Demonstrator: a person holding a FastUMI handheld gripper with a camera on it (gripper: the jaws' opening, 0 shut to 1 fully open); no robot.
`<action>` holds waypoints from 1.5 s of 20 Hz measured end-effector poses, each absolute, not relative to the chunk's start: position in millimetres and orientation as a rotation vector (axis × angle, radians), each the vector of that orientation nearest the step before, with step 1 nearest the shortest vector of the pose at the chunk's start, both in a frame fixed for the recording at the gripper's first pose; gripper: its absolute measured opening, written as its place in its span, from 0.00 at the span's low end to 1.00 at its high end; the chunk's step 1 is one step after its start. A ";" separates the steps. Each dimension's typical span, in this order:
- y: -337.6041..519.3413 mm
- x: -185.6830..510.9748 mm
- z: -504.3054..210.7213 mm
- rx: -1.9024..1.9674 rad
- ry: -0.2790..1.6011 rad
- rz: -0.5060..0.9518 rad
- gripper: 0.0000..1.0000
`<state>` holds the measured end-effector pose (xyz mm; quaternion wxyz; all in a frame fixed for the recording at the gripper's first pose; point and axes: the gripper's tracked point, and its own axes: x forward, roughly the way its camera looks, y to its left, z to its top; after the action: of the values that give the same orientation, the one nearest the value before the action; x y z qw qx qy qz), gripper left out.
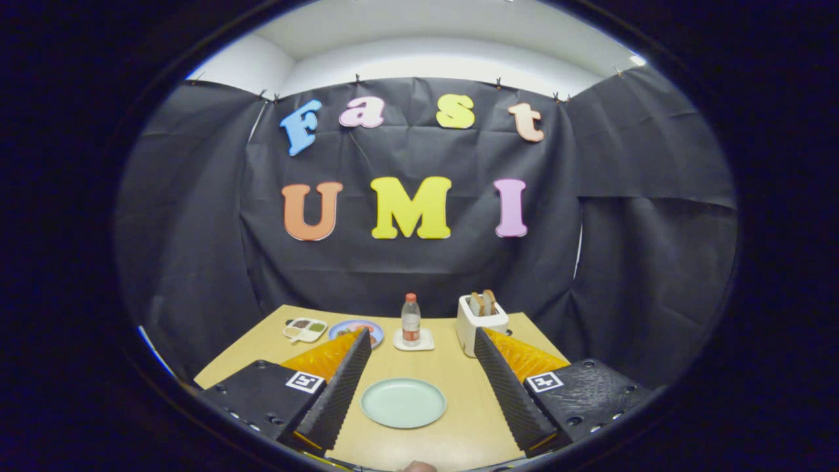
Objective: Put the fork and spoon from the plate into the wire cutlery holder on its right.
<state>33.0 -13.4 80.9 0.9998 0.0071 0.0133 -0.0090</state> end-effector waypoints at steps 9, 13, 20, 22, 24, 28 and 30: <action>-0.8 8.4 88.5 0.019 -0.065 -0.023 0.97; -4.7 7.6 91.4 0.021 -0.088 -0.048 0.97; 0.1 8.3 89.3 0.038 -0.088 -0.044 0.97; 1.6 9.7 89.5 0.033 -0.087 -0.041 0.97; 2.7 10.9 89.2 0.030 -0.087 -0.043 0.97; 5.5 14.0 86.2 0.035 -0.079 -0.046 0.97; 6.7 15.7 87.5 0.039 -0.082 -0.049 0.97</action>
<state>15.7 6.7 87.5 0.9987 0.0193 -0.0411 -0.0246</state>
